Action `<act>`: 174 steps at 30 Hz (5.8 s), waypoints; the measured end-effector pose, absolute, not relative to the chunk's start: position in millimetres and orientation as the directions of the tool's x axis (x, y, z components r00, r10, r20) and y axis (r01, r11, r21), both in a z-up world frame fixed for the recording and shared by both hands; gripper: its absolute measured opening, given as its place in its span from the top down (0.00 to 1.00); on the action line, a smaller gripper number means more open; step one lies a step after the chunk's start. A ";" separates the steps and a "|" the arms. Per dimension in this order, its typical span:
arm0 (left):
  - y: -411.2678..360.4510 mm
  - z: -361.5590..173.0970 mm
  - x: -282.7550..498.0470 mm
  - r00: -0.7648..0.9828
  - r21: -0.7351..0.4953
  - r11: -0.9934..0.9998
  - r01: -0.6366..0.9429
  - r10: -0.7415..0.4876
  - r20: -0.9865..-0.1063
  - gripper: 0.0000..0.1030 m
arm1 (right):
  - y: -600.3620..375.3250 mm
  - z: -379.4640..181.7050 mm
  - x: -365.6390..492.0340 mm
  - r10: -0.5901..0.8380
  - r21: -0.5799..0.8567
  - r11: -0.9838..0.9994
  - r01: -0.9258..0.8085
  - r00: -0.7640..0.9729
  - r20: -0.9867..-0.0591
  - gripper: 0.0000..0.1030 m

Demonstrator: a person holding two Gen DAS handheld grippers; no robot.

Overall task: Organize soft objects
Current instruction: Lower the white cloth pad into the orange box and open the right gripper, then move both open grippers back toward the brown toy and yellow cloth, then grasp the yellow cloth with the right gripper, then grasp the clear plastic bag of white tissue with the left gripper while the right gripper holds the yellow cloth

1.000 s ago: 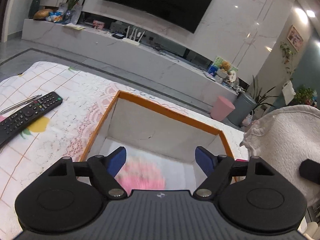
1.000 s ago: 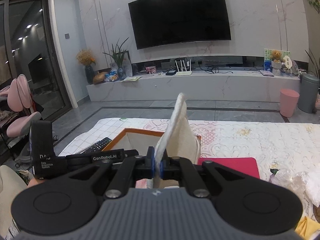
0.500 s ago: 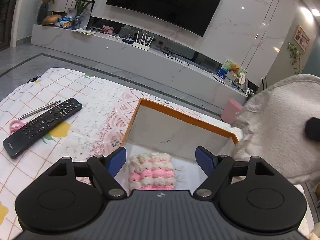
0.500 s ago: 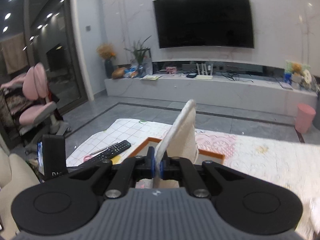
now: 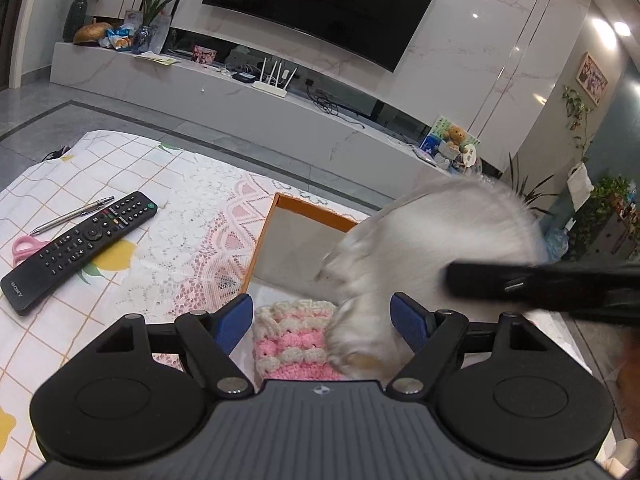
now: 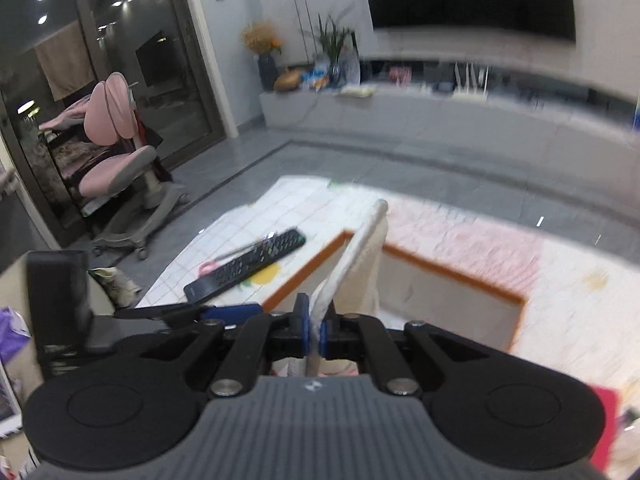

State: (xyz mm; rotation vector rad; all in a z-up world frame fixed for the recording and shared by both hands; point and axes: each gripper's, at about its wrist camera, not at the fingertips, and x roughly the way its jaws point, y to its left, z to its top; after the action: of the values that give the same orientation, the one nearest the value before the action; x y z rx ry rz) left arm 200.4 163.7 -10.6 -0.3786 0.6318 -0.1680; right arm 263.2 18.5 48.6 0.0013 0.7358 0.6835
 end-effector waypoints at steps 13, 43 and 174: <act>167.9 -14.8 202.3 0.789 -0.400 0.915 0.051 -0.282 -0.545 0.14 | 47.1 -37.0 310.9 0.222 -0.117 0.823 -0.556 0.505 -0.834 0.97; 159.8 -17.3 200.4 0.796 -0.298 0.950 0.095 -0.252 -0.550 0.14 | 53.7 -28.9 342.7 0.328 0.090 0.830 -0.551 0.351 -0.877 1.00; -305.9 -120.8 261.0 0.538 0.569 -0.214 0.794 -0.187 -0.822 0.09 | -399.6 -34.3 140.8 -0.126 0.256 0.864 0.433 0.678 -0.724 0.97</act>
State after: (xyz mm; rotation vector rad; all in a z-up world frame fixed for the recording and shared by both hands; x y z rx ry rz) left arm 261.0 -305.9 -120.8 1.5307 0.5409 -0.9827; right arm 140.8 -399.6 -34.3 0.4319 0.7661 -0.3250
